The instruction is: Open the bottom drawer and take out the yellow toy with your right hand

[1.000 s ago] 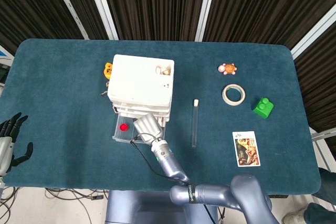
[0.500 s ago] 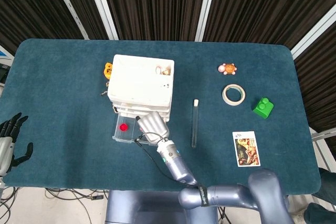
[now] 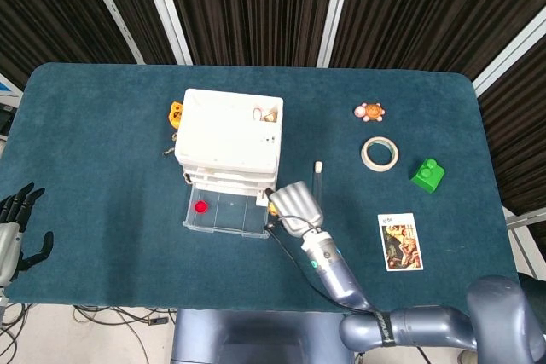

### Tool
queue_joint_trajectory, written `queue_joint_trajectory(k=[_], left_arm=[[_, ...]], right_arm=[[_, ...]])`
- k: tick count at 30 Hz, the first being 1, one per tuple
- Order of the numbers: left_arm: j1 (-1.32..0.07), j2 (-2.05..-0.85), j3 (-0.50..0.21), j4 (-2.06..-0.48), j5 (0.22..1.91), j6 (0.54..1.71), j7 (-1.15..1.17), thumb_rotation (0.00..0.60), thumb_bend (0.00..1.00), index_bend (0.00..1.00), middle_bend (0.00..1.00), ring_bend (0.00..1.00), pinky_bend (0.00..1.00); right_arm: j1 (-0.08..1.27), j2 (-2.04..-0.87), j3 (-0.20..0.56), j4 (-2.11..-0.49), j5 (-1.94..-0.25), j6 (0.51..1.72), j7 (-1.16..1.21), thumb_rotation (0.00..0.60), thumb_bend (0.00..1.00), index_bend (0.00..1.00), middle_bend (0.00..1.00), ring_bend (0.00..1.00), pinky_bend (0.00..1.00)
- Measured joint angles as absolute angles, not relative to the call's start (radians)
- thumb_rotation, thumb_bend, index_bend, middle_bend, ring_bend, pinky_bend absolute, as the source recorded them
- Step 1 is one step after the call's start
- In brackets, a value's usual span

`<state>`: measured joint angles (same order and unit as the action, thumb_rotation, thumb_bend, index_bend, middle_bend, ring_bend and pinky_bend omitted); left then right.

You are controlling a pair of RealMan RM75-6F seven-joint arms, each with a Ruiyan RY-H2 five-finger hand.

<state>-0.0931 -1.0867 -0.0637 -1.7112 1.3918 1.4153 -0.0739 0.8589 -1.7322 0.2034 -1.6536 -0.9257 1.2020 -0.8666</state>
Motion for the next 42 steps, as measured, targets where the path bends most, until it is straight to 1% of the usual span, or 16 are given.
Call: queue_joint_trajectory(k=[4, 9, 19, 21, 23, 27, 29, 34, 40, 42], left_arm=[[-0.093, -1.087, -0.065, -1.711, 1.390, 1.417, -0.074, 0.600, 0.48, 0.08, 0.00, 0.00, 0.00], [-0.092, -1.088, -0.065, -1.711, 1.391, 1.418, -0.073, 0.600, 0.48, 0.08, 0.00, 0.00, 0.00], [-0.093, -1.087, -0.066, -1.711, 1.389, 1.416, -0.075, 0.600, 0.48, 0.08, 0.00, 0.00, 0.00], [-0.093, -1.087, -0.067, -1.711, 1.388, 1.416, -0.076, 0.600, 0.48, 0.08, 0.00, 0.00, 0.00], [-0.094, -1.086, -0.067, -1.711, 1.388, 1.414, -0.077, 0.600, 0.48, 0.08, 0.00, 0.00, 0.00], [-0.094, -1.085, -0.066, -1.712, 1.389, 1.412, -0.078, 0.600, 0.48, 0.08, 0.00, 0.00, 0.00], [-0.094, -1.085, -0.066, -1.712, 1.389, 1.413, -0.079, 0.600, 0.48, 0.08, 0.00, 0.00, 0.00], [-0.094, -1.086, -0.065, -1.711, 1.389, 1.413, -0.076, 0.600, 0.48, 0.08, 0.00, 0.00, 0.00], [-0.094, -1.088, -0.066, -1.709, 1.390, 1.415, -0.075, 0.600, 0.48, 0.08, 0.00, 0.00, 0.00], [-0.094, -1.088, -0.066, -1.708, 1.391, 1.416, -0.074, 0.600, 0.48, 0.08, 0.00, 0.00, 0.00]], right_arm=[[0.833, -1.724, 0.179, -1.642, -0.938, 1.209, -0.831, 0.600, 0.42, 0.55, 1.00, 1.00, 1.00], [0.818, -1.745, 0.160, -1.571, -0.942, 1.202, -0.807, 0.600, 0.42, 0.55, 1.00, 1.00, 1.00], [0.806, -1.854, 0.140, -1.364, -0.941, 1.154, -0.769, 0.600, 0.42, 0.54, 1.00, 1.00, 1.00], [0.804, -1.878, 0.141, -1.329, -0.941, 1.143, -0.762, 0.600, 0.41, 0.52, 1.00, 1.00, 1.00], [0.803, -1.895, 0.144, -1.308, -0.947, 1.138, -0.758, 0.600, 0.37, 0.46, 1.00, 1.00, 1.00], [0.799, -1.896, 0.150, -1.310, -0.938, 1.127, -0.769, 0.600, 0.31, 0.37, 1.00, 1.00, 1.00], [0.796, -1.890, 0.152, -1.319, -0.932, 1.123, -0.781, 0.600, 0.30, 0.32, 1.00, 1.00, 1.00], [0.789, -1.870, 0.156, -1.362, -0.923, 1.132, -0.806, 0.600, 0.29, 0.26, 1.00, 1.00, 1.00], [0.776, -1.819, 0.163, -1.463, -0.908, 1.159, -0.850, 0.600, 0.29, 0.24, 1.00, 1.00, 1.00], [0.769, -1.794, 0.164, -1.505, -0.909, 1.177, -0.860, 0.600, 0.29, 0.29, 1.00, 1.00, 1.00]])
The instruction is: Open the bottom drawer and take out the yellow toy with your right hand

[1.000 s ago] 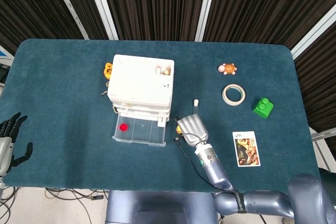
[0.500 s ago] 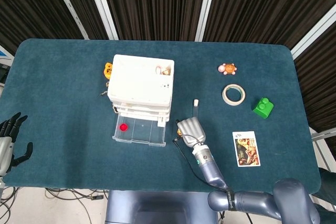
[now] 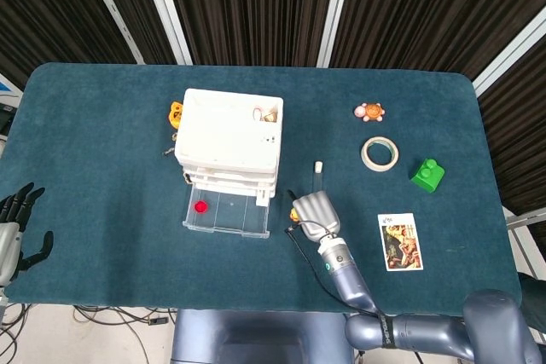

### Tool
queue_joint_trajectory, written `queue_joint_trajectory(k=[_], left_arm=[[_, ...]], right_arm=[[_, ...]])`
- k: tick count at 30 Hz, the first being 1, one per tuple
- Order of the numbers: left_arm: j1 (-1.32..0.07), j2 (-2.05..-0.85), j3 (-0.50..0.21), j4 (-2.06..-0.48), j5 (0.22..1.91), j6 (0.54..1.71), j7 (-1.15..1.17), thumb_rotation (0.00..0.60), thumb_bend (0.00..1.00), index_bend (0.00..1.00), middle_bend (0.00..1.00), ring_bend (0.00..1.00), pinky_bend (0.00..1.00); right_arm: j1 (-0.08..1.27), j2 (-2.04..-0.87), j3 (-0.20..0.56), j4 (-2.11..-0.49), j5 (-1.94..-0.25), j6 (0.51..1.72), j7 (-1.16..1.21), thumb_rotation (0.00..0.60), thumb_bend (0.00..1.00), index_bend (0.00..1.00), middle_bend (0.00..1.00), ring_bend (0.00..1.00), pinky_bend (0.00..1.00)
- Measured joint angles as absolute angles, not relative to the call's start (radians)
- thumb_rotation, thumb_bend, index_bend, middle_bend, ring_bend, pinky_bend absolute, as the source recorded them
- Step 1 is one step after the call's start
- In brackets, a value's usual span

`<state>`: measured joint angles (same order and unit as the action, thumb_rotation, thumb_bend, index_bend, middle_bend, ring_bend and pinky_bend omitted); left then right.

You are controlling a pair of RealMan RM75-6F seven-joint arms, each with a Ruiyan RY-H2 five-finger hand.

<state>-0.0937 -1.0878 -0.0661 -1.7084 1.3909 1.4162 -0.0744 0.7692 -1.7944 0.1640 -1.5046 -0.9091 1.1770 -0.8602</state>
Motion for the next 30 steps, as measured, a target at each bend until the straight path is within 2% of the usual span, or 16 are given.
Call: queue_joint_trajectory(k=[2, 6, 9, 12, 14, 15, 17, 20, 23, 30], left_arm=[[-0.093, -1.089, -0.066, -1.706, 1.393, 1.419, -0.073, 0.600, 0.48, 0.08, 0.00, 0.00, 0.00], [-0.093, -1.092, -0.067, -1.706, 1.397, 1.424, -0.072, 0.600, 0.48, 0.08, 0.00, 0.00, 0.00], [-0.093, -1.095, -0.068, -1.705, 1.403, 1.432, -0.066, 0.600, 0.48, 0.08, 0.00, 0.00, 0.00], [-0.091, -1.099, -0.069, -1.703, 1.407, 1.440, -0.061, 0.600, 0.48, 0.08, 0.00, 0.00, 0.00], [-0.090, -1.101, -0.068, -1.703, 1.407, 1.442, -0.057, 0.600, 0.48, 0.08, 0.00, 0.00, 0.00], [-0.089, -1.102, -0.068, -1.703, 1.407, 1.443, -0.055, 0.600, 0.48, 0.08, 0.00, 0.00, 0.00], [-0.089, -1.103, -0.067, -1.704, 1.410, 1.446, -0.050, 0.600, 0.48, 0.08, 0.00, 0.00, 0.00], [-0.087, -1.107, -0.066, -1.704, 1.416, 1.453, -0.041, 0.600, 0.48, 0.08, 0.00, 0.00, 0.00], [-0.085, -1.107, -0.067, -1.703, 1.417, 1.458, -0.038, 0.600, 0.48, 0.08, 0.00, 0.00, 0.00], [-0.082, -1.111, -0.068, -1.696, 1.423, 1.471, -0.025, 0.600, 0.48, 0.08, 0.00, 0.00, 0.00]], right_arm=[[0.756, -1.763, 0.164, -1.550, -0.918, 1.202, -0.860, 0.600, 0.29, 0.35, 1.00, 1.00, 1.00], [0.717, -1.672, 0.162, -1.657, -0.931, 1.253, -0.850, 0.600, 0.29, 0.28, 0.99, 1.00, 1.00], [0.675, -1.575, 0.163, -1.752, -0.922, 1.291, -0.836, 0.600, 0.29, 0.24, 0.86, 0.95, 0.98], [0.619, -1.465, 0.162, -1.840, -0.918, 1.331, -0.788, 0.600, 0.26, 0.23, 0.73, 0.86, 0.85], [0.571, -1.387, 0.156, -1.884, -0.929, 1.361, -0.730, 0.600, 0.24, 0.22, 0.63, 0.77, 0.71], [0.548, -1.357, 0.152, -1.898, -0.937, 1.375, -0.701, 0.600, 0.23, 0.22, 0.60, 0.75, 0.68], [0.488, -1.298, 0.135, -1.919, -0.963, 1.414, -0.630, 0.600, 0.21, 0.20, 0.47, 0.63, 0.54], [0.396, -1.246, 0.089, -1.925, -1.022, 1.479, -0.549, 0.600, 0.16, 0.17, 0.35, 0.49, 0.39], [0.318, -1.223, 0.038, -1.907, -1.080, 1.537, -0.487, 0.600, 0.13, 0.16, 0.26, 0.41, 0.34], [0.228, -1.234, -0.020, -1.800, -1.216, 1.593, -0.344, 0.600, 0.12, 0.14, 0.19, 0.32, 0.28]])
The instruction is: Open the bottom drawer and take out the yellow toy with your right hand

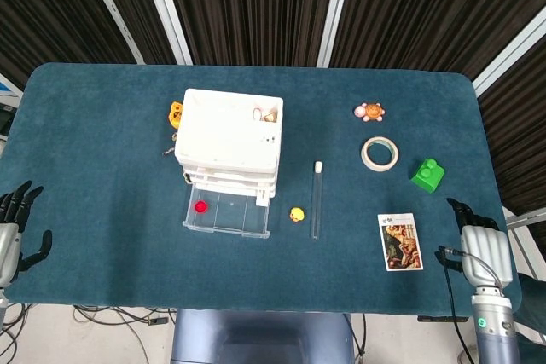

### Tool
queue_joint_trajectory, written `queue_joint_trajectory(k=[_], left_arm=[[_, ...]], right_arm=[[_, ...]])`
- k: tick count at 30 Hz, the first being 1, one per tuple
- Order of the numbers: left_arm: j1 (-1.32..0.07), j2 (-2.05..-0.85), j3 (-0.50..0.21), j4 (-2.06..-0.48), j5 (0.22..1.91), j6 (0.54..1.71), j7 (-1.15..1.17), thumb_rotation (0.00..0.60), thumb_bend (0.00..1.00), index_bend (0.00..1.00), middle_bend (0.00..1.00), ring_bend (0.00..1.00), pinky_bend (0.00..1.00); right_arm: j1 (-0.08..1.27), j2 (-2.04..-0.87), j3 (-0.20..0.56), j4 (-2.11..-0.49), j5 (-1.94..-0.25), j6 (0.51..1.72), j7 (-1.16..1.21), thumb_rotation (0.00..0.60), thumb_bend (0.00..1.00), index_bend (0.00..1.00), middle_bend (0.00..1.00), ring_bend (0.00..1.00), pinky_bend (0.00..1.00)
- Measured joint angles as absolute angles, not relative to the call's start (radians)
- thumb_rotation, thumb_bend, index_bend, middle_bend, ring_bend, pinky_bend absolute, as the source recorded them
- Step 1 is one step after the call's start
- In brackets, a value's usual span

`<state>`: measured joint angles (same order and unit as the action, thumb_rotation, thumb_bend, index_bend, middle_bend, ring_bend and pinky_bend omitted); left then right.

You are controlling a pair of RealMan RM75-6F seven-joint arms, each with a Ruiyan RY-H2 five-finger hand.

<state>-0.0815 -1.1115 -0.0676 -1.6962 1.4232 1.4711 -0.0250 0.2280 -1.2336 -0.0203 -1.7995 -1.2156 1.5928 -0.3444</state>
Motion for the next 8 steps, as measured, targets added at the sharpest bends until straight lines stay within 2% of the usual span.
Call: queue_joint_trajectory(k=[4, 8], left_arm=[[-0.080, -1.114, -0.068, -1.693, 1.430, 1.479, -0.022, 0.600, 0.48, 0.08, 0.00, 0.00, 0.00], [-0.079, -1.115, -0.069, -1.691, 1.428, 1.481, -0.017, 0.600, 0.48, 0.08, 0.00, 0.00, 0.00]], right_arm=[[0.198, -1.260, -0.040, -1.698, -1.312, 1.615, -0.281, 0.600, 0.10, 0.10, 0.13, 0.27, 0.26], [0.176, -1.278, -0.046, -1.630, -1.380, 1.632, -0.251, 0.600, 0.10, 0.09, 0.13, 0.27, 0.26]])
